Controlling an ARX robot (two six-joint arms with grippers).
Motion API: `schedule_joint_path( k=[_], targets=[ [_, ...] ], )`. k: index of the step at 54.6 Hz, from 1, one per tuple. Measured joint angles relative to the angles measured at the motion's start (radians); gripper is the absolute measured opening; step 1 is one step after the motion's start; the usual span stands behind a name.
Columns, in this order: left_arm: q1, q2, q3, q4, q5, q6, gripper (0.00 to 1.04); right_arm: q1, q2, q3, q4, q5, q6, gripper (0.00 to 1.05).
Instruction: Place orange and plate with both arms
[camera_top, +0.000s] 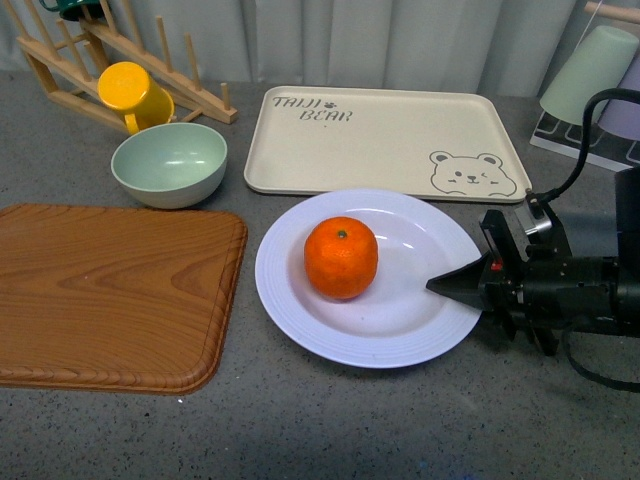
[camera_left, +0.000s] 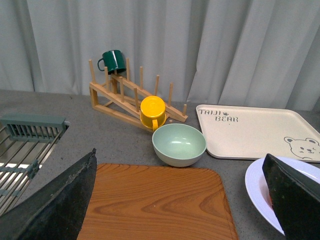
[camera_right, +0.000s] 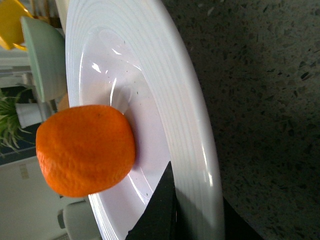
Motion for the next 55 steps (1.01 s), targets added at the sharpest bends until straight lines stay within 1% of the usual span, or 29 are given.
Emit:
schedule_joint_path(
  k=[4,6,13,17,21,26,31,38,55],
  targets=[
    [0.000,0.000,0.000,0.000,0.000,0.000,0.98,-0.010,-0.004,-0.027,0.123,-0.026,0.069,0.04],
    [0.000,0.000,0.000,0.000,0.000,0.000,0.98,-0.011,-0.007,-0.028,0.161,-0.026,0.096,0.04],
    [0.000,0.000,0.000,0.000,0.000,0.000,0.98,-0.007,-0.015,-0.016,0.201,0.011,0.159,0.04],
    [0.000,0.000,0.000,0.000,0.000,0.000,0.98,0.008,-0.015,0.005,0.218,0.067,0.204,0.04],
    [0.000,0.000,0.000,0.000,0.000,0.000,0.98,0.031,-0.015,0.049,0.212,0.136,0.250,0.04],
    [0.000,0.000,0.000,0.000,0.000,0.000,0.98,0.055,-0.014,0.096,0.187,0.190,0.287,0.04],
    [0.000,0.000,0.000,0.000,0.000,0.000,0.98,0.097,-0.004,0.176,0.132,0.264,0.329,0.04],
    [0.000,0.000,0.000,0.000,0.000,0.000,0.98,0.143,0.024,0.262,0.084,0.333,0.386,0.04],
    [0.000,0.000,0.000,0.000,0.000,0.000,0.98,0.227,0.111,0.456,0.003,0.453,0.502,0.04]
  ],
)
